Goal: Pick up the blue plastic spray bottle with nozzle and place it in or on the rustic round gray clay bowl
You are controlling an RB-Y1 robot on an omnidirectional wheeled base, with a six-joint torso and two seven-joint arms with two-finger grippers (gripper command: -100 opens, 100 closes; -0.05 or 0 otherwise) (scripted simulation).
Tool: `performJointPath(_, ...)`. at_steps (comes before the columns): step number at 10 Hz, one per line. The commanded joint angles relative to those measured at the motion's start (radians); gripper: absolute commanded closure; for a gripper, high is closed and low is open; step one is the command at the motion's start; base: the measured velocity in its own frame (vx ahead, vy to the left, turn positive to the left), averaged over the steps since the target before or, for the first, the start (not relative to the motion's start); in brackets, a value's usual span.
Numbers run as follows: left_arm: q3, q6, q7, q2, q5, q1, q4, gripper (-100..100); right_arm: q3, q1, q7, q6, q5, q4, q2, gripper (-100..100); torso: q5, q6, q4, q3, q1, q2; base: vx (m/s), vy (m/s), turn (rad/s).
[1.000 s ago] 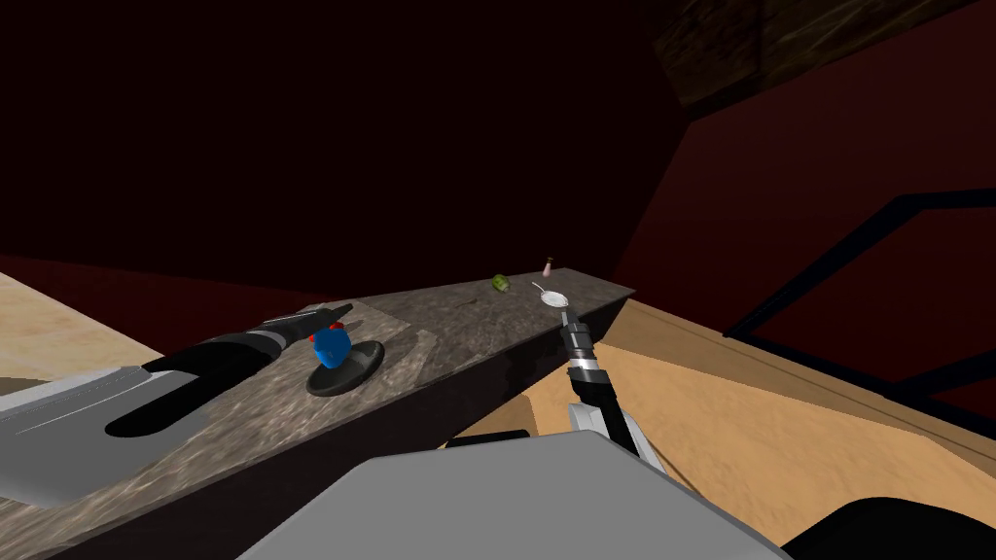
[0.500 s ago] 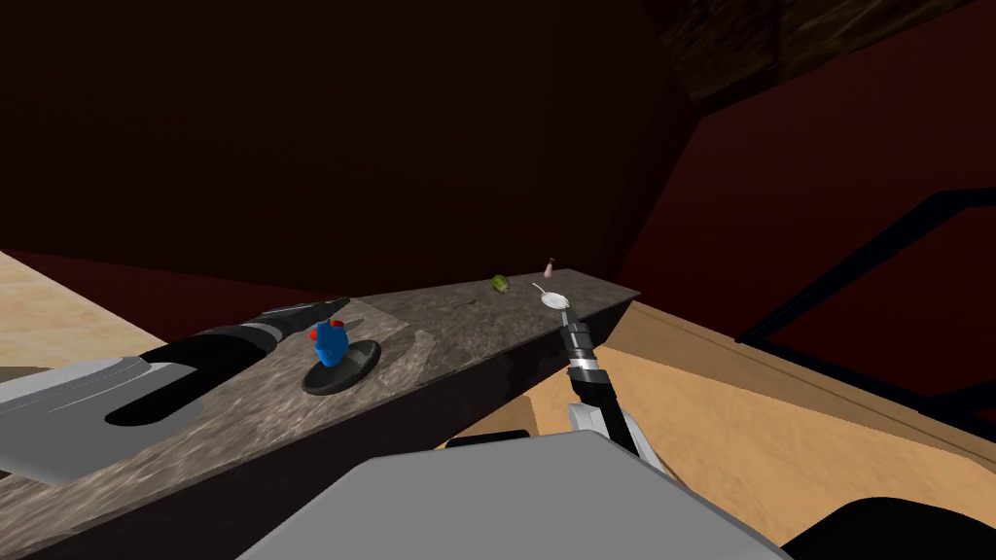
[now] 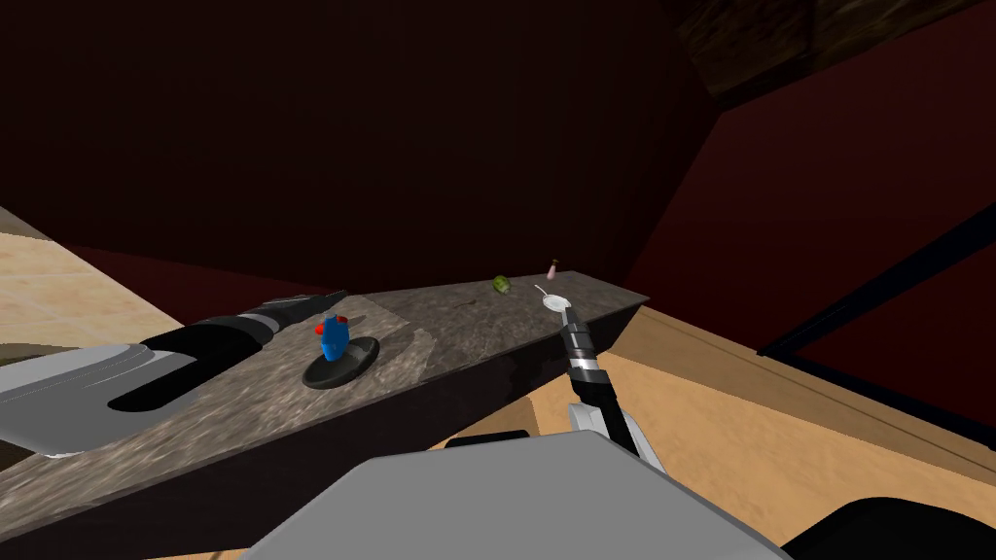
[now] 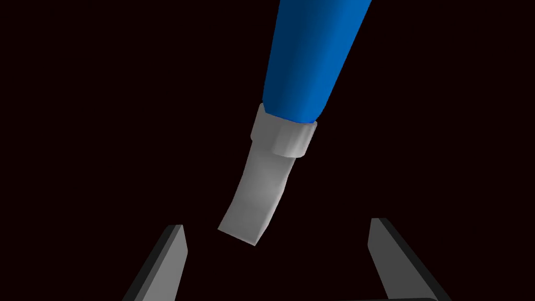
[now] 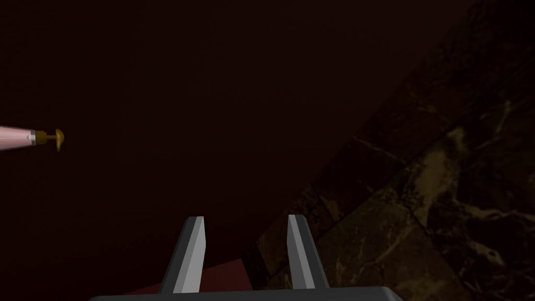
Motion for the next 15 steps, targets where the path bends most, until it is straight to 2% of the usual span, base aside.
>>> performJointPath(1,-0.006,-0.05,0.05,0.006,-0.05,-0.042,0.05,-100,0.0,0.0,0.0,0.0,0.0,0.0,0.0,0,0.0,0.0,0.0,0.0,0.0,0.0,0.03,-0.127,0.089)
performJointPath(2,-0.006,-0.082,0.059,0.006,-0.07,-0.042,0.085,-100,0.0,0.0,0.0,0.0,0.0,0.0,0.0,0,-0.001,0.001,0.0,0.0,-0.002,0.0,0.017,-0.062,-0.029)
performJointPath(4,-0.006,-0.136,0.059,0.006,-0.07,-0.042,0.126,-100,0.0,0.0,0.0,0.0,0.0,0.0,0.0,0,0.001,0.001,0.0,0.0,0.005,0.001,0.001,0.002,-0.006)
performJointPath(5,-0.024,-0.17,0.11,0.023,-0.118,-0.089,0.167,-100,0.0,0.0,0.0,0.0,0.0,0.0,0.0,0,0.001,0.001,0.0,0.001,0.007,0.001,0.018,-0.099,0.131)
performJointPath(6,-0.024,-0.198,0.132,0.023,-0.144,-0.111,0.194,-100,0.0,0.0,0.0,0.0,0.0,0.0,0.0,0,0.0,0.0,0.0,0.0,0.001,0.001,0.028,-0.13,0.11)
performJointPath(7,-0.024,-0.225,0.14,0.023,-0.163,-0.111,0.221,-100,0.0,0.0,0.0,0.0,0.0,0.0,0.0,0,-0.001,0.001,0.0,0.0,-0.001,0.0,0.014,-0.064,0.014)
performJointPath(9,-0.024,-0.271,0.14,0.023,-0.163,-0.111,0.259,-100,0.0,0.0,0.0,0.0,0.0,0.0,0.0,0,0.001,0.001,0.0,0.0,0.005,0.001,0.002,0.0,-0.009)
performJointPath(10,-0.041,-0.303,0.19,0.039,-0.211,-0.157,0.295,-100,0.0,0.0,0.0,0.0,0.0,0.0,0.0,0,0.001,0.001,0.0,0.001,0.007,0.001,0.018,-0.078,0.118)
performJointPath(11,-0.041,-0.328,0.214,0.039,-0.237,-0.18,0.324,-100,0.0,0.0,0.0,0.0,0.0,0.0,0.0,0,0.0,0.0,0.0,0.0,0.002,0.0,0.008,-0.125,0.12)
performJointPath(12,-0.041,-0.355,0.22,0.039,-0.256,-0.18,0.354,-100,0.0,0.0,0.0,0.0,0.0,0.0,0.0,0,-0.001,0.001,0.0,0.0,-0.001,0.001,0.01,-0.078,0.02)
performJointPath(13,-0.041,-0.386,0.22,0.039,-0.256,-0.18,0.386,-100,0.0,0.0,0.0,0.0,0.0,0.0,0.0,0,0.0,0.001,0.0,0.0,0.001,0.001,0.014,-0.023,-0.012)
performJointPath(14,-0.041,-0.406,0.22,0.039,-0.256,-0.18,0.393,-100,0.0,0.0,0.0,0.0,0.0,0.0,0.0,0,0.001,0.001,0.0,0.0,0.004,0.0,0.004,0.006,-0.008)
performJointPath(15,-0.058,-0.441,0.268,0.056,-0.306,-0.231,0.434,-100,0.0,0.0,0.0,0.0,0.0,0.0,0.0,0,0.001,0.001,0.0,0.0,0.006,0.001,0.006,-0.084,0.143)
